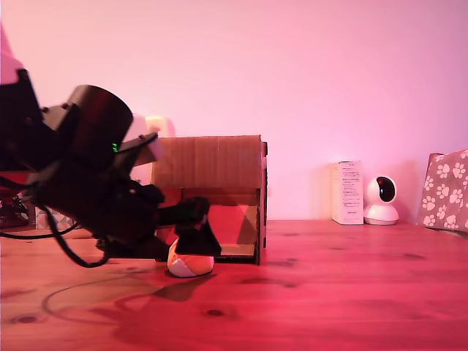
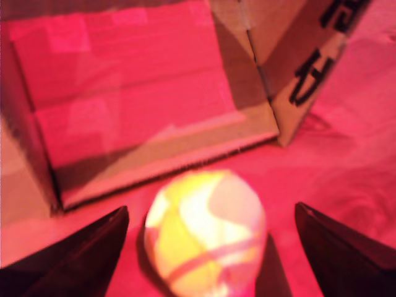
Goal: Drop the footbag into the cardboard dice tower
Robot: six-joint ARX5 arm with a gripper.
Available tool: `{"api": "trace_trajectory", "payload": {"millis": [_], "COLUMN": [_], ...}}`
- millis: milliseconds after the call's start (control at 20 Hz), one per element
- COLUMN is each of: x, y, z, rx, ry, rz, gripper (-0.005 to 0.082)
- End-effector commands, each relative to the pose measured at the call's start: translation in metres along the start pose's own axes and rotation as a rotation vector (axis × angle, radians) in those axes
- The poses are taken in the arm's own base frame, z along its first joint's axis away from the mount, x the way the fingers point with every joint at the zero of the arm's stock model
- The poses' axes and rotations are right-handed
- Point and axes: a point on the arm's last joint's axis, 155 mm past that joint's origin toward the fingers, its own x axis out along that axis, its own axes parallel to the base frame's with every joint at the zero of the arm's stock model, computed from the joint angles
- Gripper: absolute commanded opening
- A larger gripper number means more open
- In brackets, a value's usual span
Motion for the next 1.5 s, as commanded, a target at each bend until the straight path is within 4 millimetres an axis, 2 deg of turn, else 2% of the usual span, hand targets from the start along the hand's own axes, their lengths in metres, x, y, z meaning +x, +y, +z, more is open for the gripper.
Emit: {"api": "trace_trajectory", "payload": {"millis": [0, 150, 200, 400, 650, 950, 1200, 1300, 1450], "x": [0.005, 0.005, 0.004, -0.008, -0.039, -0.08, -0.116, -0.128, -0.136], "y": [0.001, 0.0, -0.002, -0.01, -0.019, -0.024, -0.033, -0.037, -0.041], "z": [-0.017, -0.018, -0.018, -0.009, 0.007, 0.008, 0.037, 0.055, 0.095], "rx": [-0.004, -0.005, -0.005, -0.005, -0.01, -0.027, -0.018, -0.008, 0.016], "ry": [0.044, 0.051, 0.053, 0.07, 0.111, 0.197, 0.14, 0.08, -0.072], "rz": [0.002, -0.002, -0.011, -0.031, -0.028, -0.016, -0.024, -0.029, -0.036], "gripper": [0.0639, 0.017, 0.0098, 0.0087, 0.0087, 0.0092, 0.0092, 0.0092, 0.0092]}}
